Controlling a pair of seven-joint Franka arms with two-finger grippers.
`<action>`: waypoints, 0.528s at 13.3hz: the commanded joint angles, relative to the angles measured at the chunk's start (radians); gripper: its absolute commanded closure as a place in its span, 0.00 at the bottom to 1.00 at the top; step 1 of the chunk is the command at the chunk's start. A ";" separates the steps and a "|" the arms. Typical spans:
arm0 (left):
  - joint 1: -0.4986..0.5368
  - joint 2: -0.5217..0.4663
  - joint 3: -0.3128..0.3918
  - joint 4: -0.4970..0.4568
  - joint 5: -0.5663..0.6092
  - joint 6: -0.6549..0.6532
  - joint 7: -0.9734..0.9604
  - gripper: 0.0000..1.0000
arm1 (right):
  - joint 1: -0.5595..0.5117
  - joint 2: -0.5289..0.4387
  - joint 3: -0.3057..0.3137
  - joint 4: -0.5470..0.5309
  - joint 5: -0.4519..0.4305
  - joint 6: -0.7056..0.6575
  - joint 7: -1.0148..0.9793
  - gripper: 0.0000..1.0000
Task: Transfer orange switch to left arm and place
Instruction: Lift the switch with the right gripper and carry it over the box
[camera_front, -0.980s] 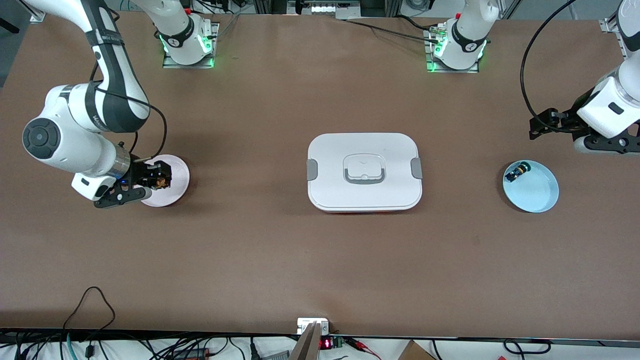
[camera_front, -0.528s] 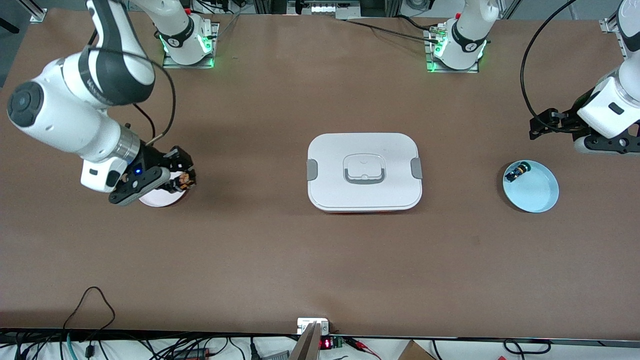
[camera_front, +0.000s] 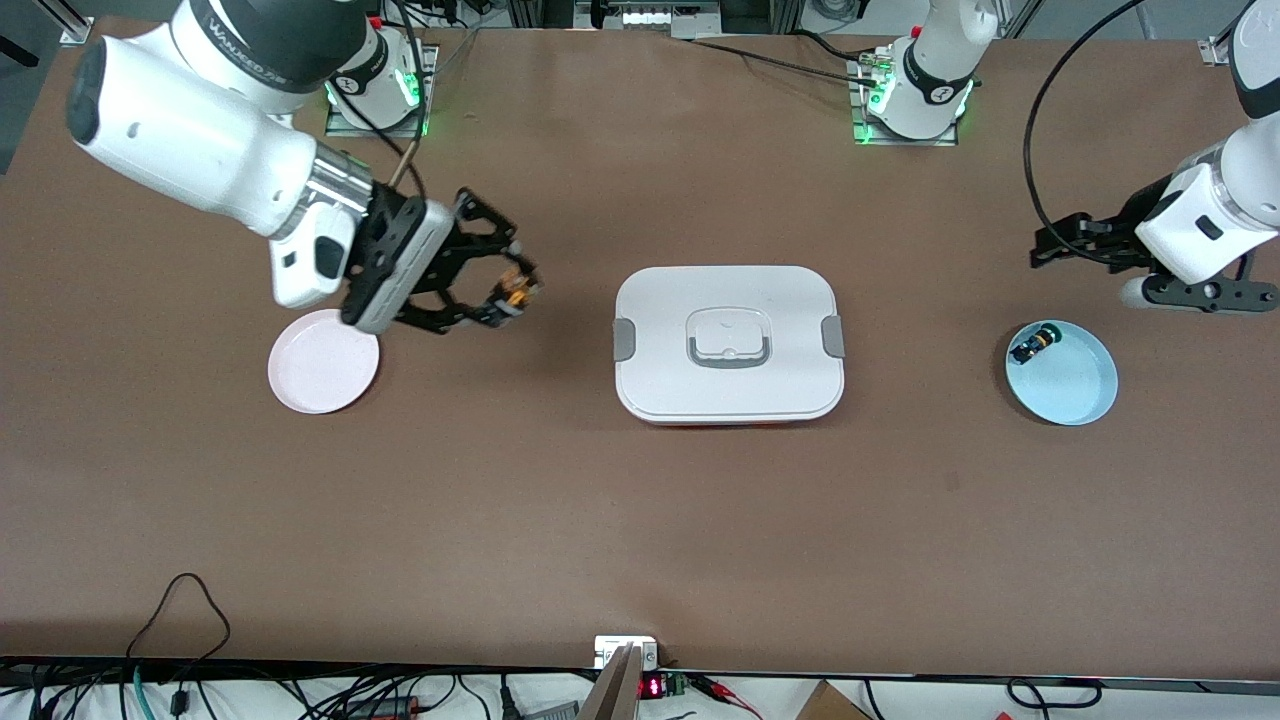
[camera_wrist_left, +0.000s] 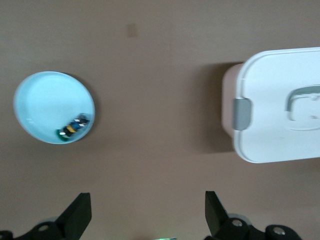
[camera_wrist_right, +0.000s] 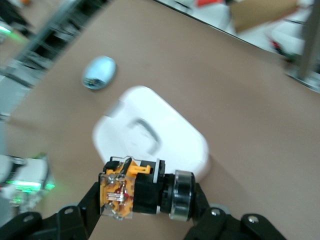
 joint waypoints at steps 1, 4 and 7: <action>0.024 0.014 0.001 0.011 -0.162 -0.090 0.016 0.00 | 0.027 0.026 0.005 0.010 0.164 0.016 -0.135 0.83; 0.082 0.057 0.006 0.006 -0.460 -0.254 0.016 0.00 | 0.052 0.066 0.005 0.006 0.446 0.006 -0.360 0.83; 0.099 0.108 0.008 -0.029 -0.733 -0.282 0.008 0.00 | 0.099 0.110 0.005 0.006 0.643 0.051 -0.624 0.83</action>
